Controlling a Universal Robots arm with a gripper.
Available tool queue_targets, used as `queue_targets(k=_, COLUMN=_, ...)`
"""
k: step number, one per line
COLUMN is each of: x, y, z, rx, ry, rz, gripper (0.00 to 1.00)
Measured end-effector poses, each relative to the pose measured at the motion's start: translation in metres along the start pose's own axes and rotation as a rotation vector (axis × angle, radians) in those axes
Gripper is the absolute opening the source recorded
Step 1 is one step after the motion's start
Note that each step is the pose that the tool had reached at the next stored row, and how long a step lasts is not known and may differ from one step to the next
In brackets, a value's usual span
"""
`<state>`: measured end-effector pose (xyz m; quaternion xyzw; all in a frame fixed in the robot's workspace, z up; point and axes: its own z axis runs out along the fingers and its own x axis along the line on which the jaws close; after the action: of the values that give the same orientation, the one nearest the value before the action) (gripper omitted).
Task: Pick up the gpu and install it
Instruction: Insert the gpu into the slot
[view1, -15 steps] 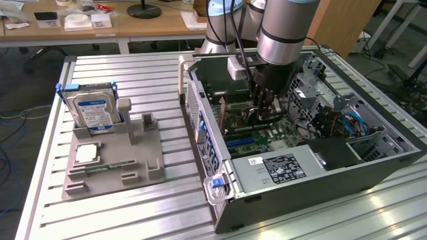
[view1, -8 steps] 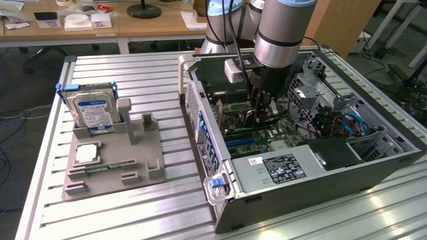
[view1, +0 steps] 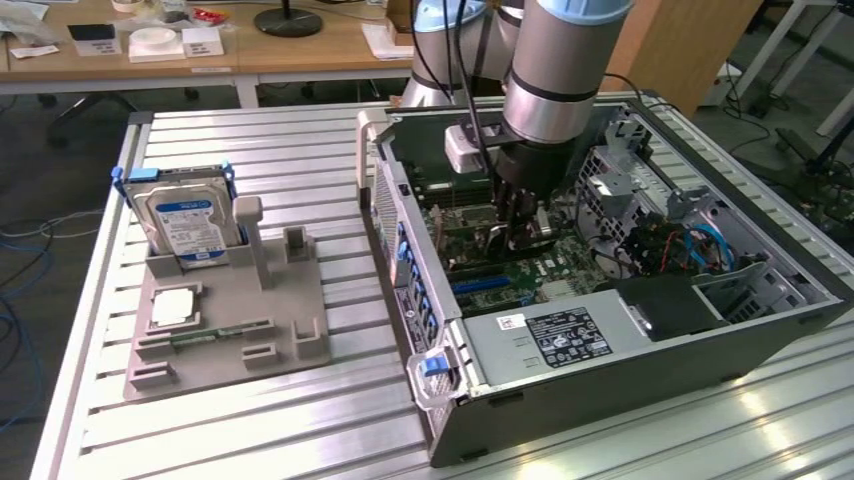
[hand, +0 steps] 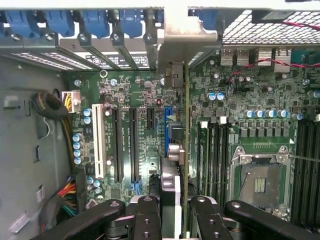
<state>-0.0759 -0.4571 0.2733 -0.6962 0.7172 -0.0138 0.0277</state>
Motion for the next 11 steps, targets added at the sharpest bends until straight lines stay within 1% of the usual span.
queue_targets(k=7, x=0.000, y=0.0018, z=0.0101, rx=0.0000, ry=0.0000, rz=0.000, gripper=0.28)
queue_targets(k=11, x=0.000, y=0.0071, z=0.0140, rx=0.0001, ry=0.0000, rz=0.000, gripper=0.28)
